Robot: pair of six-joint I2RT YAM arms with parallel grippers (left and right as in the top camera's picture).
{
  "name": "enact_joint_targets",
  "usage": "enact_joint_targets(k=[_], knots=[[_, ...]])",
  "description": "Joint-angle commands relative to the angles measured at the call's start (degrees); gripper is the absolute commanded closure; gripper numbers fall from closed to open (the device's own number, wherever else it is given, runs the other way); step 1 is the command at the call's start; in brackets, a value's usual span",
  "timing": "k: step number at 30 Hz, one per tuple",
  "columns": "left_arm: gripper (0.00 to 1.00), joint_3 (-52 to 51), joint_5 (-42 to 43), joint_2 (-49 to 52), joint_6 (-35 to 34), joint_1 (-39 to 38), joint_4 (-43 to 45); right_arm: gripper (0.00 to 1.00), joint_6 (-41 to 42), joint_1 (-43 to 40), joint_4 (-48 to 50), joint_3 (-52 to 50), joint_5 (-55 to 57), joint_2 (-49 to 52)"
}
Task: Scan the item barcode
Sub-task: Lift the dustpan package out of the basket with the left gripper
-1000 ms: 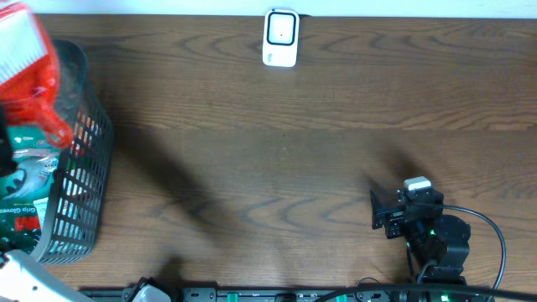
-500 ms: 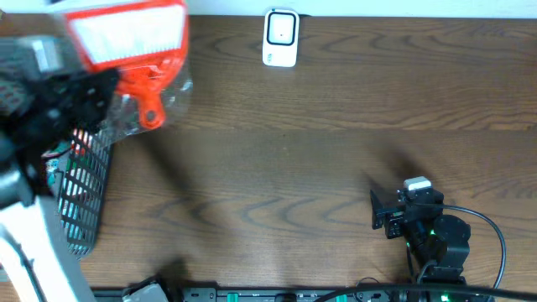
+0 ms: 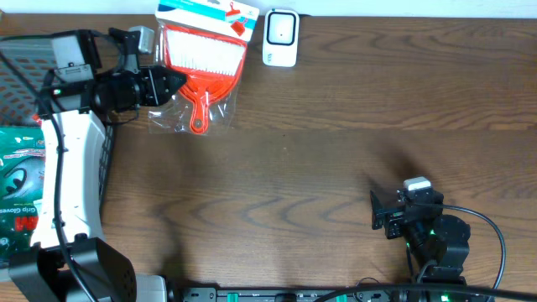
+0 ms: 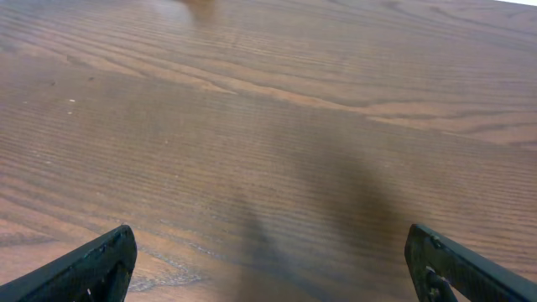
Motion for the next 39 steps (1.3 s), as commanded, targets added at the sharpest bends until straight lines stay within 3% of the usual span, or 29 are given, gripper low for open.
enact_joint_targets(k=[1,5,9,16,26,39], knots=[[0.93,-0.04,0.44,-1.73,1.77,-0.48,0.28,0.01,0.35,-0.15,0.09,0.02,-0.22,-0.02],[0.92,-0.04,-3.85,-3.61,1.73,-0.63,-0.83,0.01,0.33,-0.15,0.11,0.02,-0.2,-0.02],[0.93,-0.04,-13.77,-6.93,3.21,-2.93,-4.31,0.01,0.35,-0.15,0.11,0.02,0.2,-0.02],[0.92,-0.04,-37.35,-11.96,4.33,-13.84,-7.87,0.01,0.35,-0.15,0.28,0.02,0.2,-0.02],[0.93,-0.13,-71.32,-10.51,3.82,-31.01,-9.01,0.01,0.35,-0.15,0.55,0.02,0.17,-0.02],[0.92,-1.33,-91.84,-9.75,3.8,-44.74,-8.94,0.01,0.33,-0.15,0.61,0.02,0.17,-0.02]])
